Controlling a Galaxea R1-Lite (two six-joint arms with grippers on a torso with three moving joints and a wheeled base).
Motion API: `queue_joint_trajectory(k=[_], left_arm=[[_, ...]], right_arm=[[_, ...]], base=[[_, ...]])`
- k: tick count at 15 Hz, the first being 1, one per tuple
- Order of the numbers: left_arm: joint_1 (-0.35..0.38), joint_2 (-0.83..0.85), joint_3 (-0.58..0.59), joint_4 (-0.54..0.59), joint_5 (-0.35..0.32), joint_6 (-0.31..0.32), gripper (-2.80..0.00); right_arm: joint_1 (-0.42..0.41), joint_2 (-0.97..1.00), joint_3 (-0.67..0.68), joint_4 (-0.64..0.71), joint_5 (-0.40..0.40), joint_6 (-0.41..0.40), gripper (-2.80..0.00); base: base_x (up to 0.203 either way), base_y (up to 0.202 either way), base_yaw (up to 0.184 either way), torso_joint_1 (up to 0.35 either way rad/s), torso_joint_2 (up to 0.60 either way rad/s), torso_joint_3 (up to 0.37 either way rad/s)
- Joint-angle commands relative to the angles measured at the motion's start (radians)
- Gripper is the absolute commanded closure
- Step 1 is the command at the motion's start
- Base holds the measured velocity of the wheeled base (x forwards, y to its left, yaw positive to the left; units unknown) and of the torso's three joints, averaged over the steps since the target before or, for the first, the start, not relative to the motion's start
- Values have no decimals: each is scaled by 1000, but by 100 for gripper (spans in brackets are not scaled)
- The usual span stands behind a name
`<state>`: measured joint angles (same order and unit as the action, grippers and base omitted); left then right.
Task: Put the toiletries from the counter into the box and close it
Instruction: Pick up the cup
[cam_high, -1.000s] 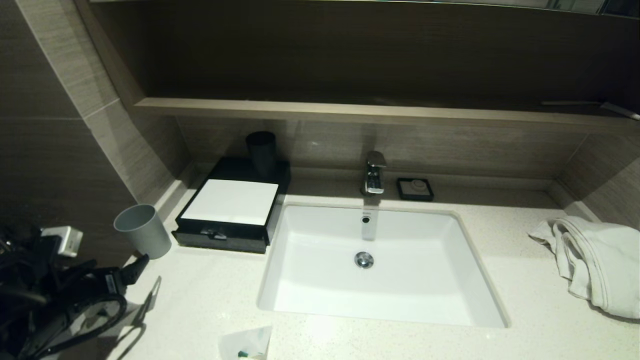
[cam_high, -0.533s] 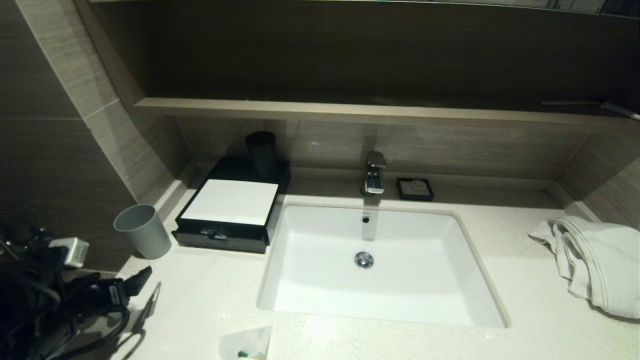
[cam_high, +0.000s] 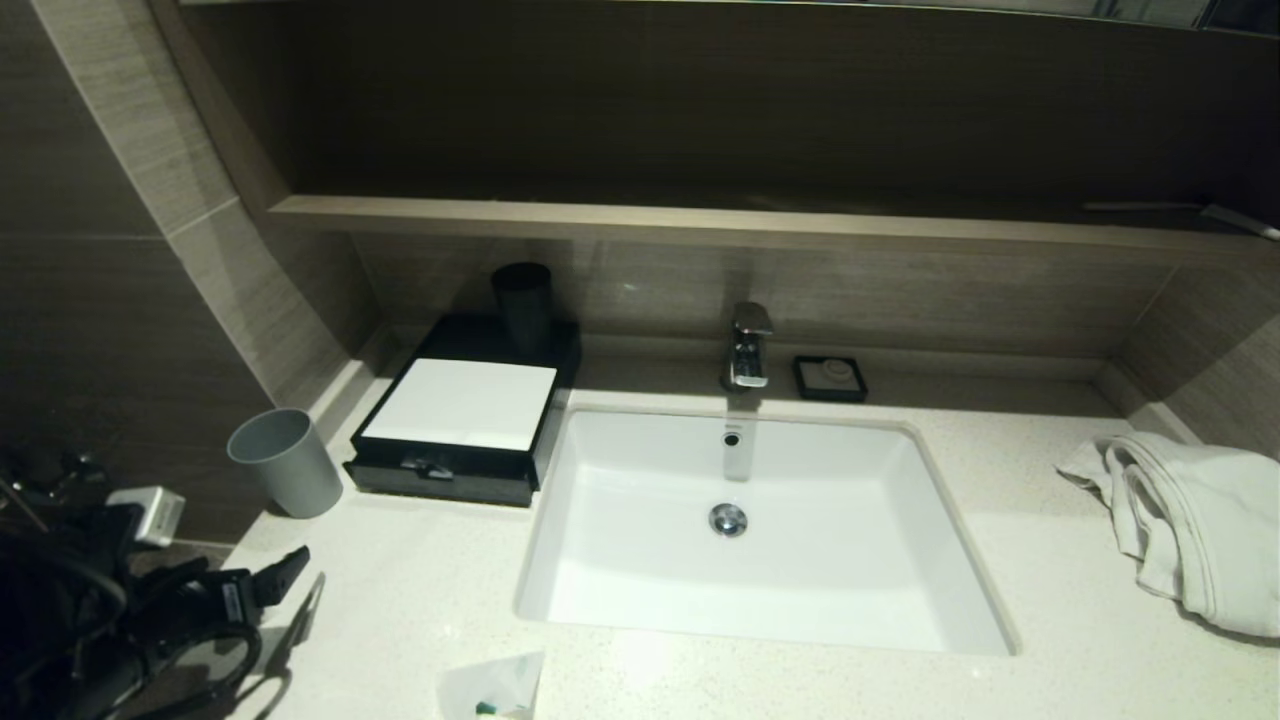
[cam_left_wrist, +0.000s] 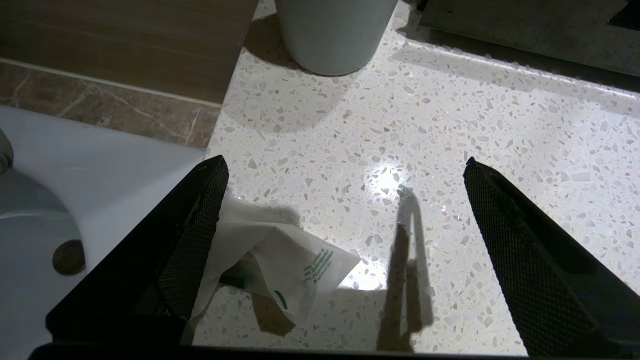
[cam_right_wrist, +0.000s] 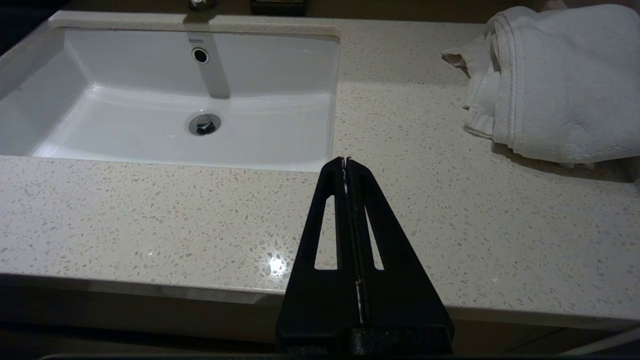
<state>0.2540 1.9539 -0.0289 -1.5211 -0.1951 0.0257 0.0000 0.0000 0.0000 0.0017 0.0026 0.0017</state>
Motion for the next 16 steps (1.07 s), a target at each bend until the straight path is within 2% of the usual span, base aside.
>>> queue_joint_trajectory(k=[1,12,16], left_arm=[[1,12,0,-9,-1,0,-280],[1,70,-83,-9,-4,-1,-280],[1,82,-114,-9,-30,-1,-280]], right_arm=[[0,0,0,0,0,0,0],[0,0,0,0,0,0,0],[0,0,0,0,0,0,0]], base=[[0,0,0,0,0,0],[0,0,0,0,0,0],[0,0,0,0,0,0]])
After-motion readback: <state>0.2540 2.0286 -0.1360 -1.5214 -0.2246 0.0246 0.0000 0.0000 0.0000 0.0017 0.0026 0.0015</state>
